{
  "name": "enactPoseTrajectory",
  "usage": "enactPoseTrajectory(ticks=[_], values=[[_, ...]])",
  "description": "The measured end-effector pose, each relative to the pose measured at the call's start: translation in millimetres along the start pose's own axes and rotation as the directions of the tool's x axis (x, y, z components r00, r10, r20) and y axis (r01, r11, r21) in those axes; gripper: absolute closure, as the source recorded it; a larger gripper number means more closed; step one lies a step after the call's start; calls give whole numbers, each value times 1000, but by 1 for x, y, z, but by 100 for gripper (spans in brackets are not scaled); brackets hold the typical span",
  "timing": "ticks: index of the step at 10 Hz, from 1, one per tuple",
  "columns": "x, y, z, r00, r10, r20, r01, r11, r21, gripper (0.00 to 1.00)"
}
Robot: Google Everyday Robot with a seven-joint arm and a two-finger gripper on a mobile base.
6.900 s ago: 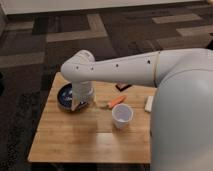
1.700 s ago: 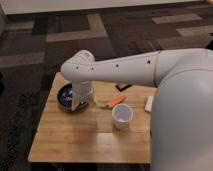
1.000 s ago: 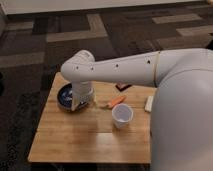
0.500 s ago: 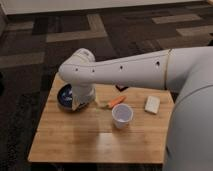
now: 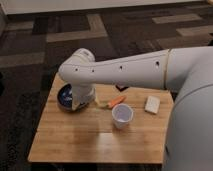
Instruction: Place the ceramic cup in the ceramic bowl
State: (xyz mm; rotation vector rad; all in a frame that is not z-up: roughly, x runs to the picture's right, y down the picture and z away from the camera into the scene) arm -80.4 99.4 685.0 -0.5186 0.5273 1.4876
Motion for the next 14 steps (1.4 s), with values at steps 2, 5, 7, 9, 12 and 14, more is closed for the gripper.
enactPoseTrajectory(ticks=[2,5,7,9,12,14], values=[[-1,-17,9,999,38,-18,-38,999,1,35],[-4,-37,13,997,74,-25,-74,997,-5,35],[-8,-46,4,997,80,-7,-80,997,-2,35],[-10,-52,-4,996,84,6,-84,996,3,35],[-7,-64,-6,995,103,12,-103,995,5,35],[-2,-73,-5,991,134,9,-134,991,2,35]])
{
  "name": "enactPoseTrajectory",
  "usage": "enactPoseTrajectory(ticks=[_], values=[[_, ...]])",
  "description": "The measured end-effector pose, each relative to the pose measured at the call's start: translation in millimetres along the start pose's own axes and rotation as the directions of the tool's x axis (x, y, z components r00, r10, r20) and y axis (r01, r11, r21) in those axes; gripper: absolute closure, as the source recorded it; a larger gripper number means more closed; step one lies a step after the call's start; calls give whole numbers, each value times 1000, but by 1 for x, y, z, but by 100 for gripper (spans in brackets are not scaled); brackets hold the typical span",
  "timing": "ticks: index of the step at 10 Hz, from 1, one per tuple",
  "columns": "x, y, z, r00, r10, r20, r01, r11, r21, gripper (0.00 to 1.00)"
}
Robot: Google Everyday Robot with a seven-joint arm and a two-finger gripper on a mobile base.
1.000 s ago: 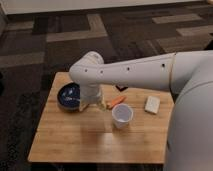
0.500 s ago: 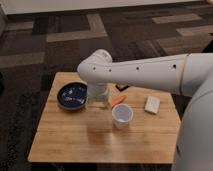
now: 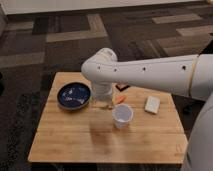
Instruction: Place the ceramic cup in the ceramic bowl
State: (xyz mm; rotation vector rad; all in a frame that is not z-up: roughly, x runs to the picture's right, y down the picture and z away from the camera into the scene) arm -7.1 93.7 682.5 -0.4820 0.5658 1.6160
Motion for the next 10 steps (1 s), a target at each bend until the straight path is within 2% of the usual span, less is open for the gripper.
enactPoseTrajectory(ticks=[5,10], values=[[9,-24,11,998,57,-5,-57,998,-7,35],[-1,-24,25,1000,8,-1,-8,1000,-19,35]])
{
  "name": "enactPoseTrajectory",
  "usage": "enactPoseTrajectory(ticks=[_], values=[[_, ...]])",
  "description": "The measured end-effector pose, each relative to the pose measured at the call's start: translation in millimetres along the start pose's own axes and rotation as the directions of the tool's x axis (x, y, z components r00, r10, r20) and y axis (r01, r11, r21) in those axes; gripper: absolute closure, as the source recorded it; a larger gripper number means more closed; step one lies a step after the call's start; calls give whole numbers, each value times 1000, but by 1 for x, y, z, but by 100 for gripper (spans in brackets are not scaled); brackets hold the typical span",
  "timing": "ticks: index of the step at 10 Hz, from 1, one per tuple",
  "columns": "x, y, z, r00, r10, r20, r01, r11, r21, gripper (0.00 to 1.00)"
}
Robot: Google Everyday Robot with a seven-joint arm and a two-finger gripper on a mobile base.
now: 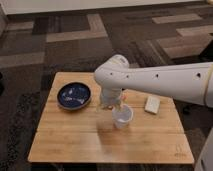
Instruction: Place the ceramic cup in the ceramic bowl
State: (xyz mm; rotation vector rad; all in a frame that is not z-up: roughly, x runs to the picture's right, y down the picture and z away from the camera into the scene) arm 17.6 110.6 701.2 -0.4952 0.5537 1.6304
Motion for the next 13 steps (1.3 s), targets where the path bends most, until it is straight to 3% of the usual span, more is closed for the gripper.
enactPoseTrajectory(ticks=[9,11,13], values=[[0,-9,26,1000,10,-10,-10,1000,13,37],[-1,-11,28,1000,16,-4,-16,1000,21,57],[-1,-12,24,1000,21,3,-21,999,36,84]])
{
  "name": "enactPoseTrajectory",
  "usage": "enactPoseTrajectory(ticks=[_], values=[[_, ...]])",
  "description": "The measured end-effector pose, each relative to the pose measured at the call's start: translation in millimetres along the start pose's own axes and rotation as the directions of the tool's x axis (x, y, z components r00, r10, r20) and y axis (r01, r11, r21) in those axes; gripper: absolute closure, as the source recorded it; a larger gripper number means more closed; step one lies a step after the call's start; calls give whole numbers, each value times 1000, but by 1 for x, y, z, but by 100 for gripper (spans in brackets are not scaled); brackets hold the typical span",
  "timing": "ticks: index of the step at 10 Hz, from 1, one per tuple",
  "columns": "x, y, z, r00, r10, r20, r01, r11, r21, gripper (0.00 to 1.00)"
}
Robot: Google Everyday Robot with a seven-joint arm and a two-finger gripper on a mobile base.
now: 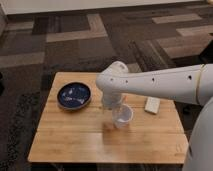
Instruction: Place the ceramic cup in the ceramic bowl
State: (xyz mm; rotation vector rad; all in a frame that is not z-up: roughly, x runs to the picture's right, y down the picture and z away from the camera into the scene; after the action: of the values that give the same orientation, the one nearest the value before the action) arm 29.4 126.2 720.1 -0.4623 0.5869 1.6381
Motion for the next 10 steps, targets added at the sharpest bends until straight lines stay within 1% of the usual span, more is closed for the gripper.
enactPoseTrajectory(ticks=[1,2,5,7,8,10], values=[[0,0,-2,1000,3,2,-3,1000,2,91],[1,0,-6,1000,6,3,-6,1000,12,99],[1,4,-22,1000,13,18,-14,1000,25,100],[-3,11,-38,1000,5,28,-6,999,34,100],[-6,19,-52,999,-6,31,5,999,35,100],[-20,26,-81,998,-31,54,28,998,48,100]])
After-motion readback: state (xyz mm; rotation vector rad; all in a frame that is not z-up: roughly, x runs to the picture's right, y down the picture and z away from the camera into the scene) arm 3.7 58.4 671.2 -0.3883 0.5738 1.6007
